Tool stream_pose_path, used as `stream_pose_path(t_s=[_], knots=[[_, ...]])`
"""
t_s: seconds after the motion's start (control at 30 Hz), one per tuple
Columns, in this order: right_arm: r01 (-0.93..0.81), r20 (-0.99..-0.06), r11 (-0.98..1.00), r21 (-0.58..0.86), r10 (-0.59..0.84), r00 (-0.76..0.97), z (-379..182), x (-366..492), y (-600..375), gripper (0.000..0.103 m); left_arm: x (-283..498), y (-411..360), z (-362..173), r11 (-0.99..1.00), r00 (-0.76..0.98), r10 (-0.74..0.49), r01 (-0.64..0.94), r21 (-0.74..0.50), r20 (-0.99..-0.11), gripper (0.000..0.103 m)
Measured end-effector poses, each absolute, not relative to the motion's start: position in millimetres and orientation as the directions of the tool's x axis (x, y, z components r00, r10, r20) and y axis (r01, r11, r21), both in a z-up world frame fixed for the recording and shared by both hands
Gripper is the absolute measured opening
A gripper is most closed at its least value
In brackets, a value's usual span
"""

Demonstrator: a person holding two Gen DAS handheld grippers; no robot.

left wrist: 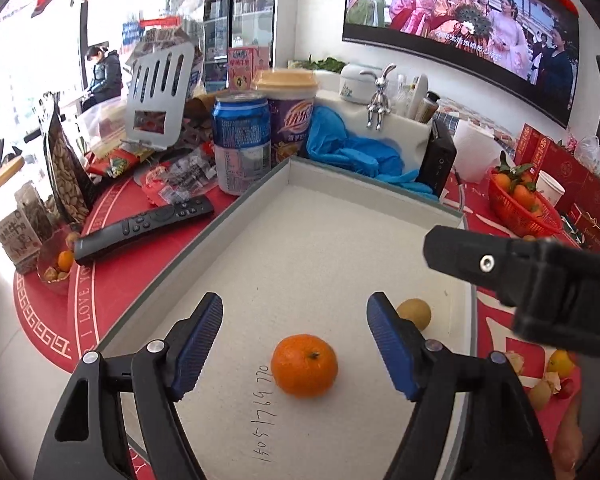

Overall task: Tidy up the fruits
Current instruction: 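Lower the orange and longan into the white tray and open both tools, then grasp the brown kiwi with the left tool while the right grasps a red cherry tomato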

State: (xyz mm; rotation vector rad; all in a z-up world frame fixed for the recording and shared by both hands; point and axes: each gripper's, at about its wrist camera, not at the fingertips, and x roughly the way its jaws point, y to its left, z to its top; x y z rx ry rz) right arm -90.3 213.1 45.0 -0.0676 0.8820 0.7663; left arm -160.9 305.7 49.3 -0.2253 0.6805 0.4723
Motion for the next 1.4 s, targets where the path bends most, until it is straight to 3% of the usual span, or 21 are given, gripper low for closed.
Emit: stream_pose_path(t_s=[0.13, 0.33, 0.57, 0.77, 0.83, 1.13, 1.2, 1.4], knots=[[-0.566, -0.683, 0.793, 0.224, 0.542, 0.49, 68, -93, 171, 0.103, -168, 283, 65, 0.914, 0.77, 0.294, -0.4, -0.068, -0.566, 0.079], [-0.341, -0.722, 0.91, 0.235, 0.398, 0.566, 49, -92, 65, 0.103, -163, 231, 69, 0.986, 0.844, 0.04, -0.12, -0.116, -0.535, 0.079], [-0.177, -0.843, 0.972, 0.154, 0.223, 0.489, -7, -112, -29, 0.103, -147, 170, 39, 0.998, 0.751, -0.058, 0.052, -0.029, -0.657, 0.079], [-0.283, -0.846, 0.959, 0.031, 0.176, 0.503, -24, -133, -19, 0.103, -138, 140, 19, 0.993, 0.668, -0.031, 0.107, 0.055, -0.744, 0.079], [-0.317, -0.831, 0.948, -0.014, 0.166, 0.532, -25, -137, -11, 0.103, -136, 135, 14, 0.991, 0.646, -0.027, 0.119, 0.066, -0.763, 0.076], [-0.329, -0.811, 0.944, 0.004, 0.195, 0.552, -28, -133, -24, 0.103, -116, 111, 10, 0.976, 0.607, -0.088, 0.213, 0.054, -0.79, 0.043], [-0.33, -0.809, 0.944, 0.004, 0.197, 0.554, -28, -134, -24, 0.103, -113, 108, 11, 0.971, 0.609, -0.109, 0.234, 0.047, -0.786, 0.032], [-0.351, -0.81, 0.936, 0.006, 0.211, 0.548, -28, -133, -20, 0.103, -121, 115, 11, 0.978, 0.616, -0.113, 0.207, 0.022, -0.78, 0.032]])
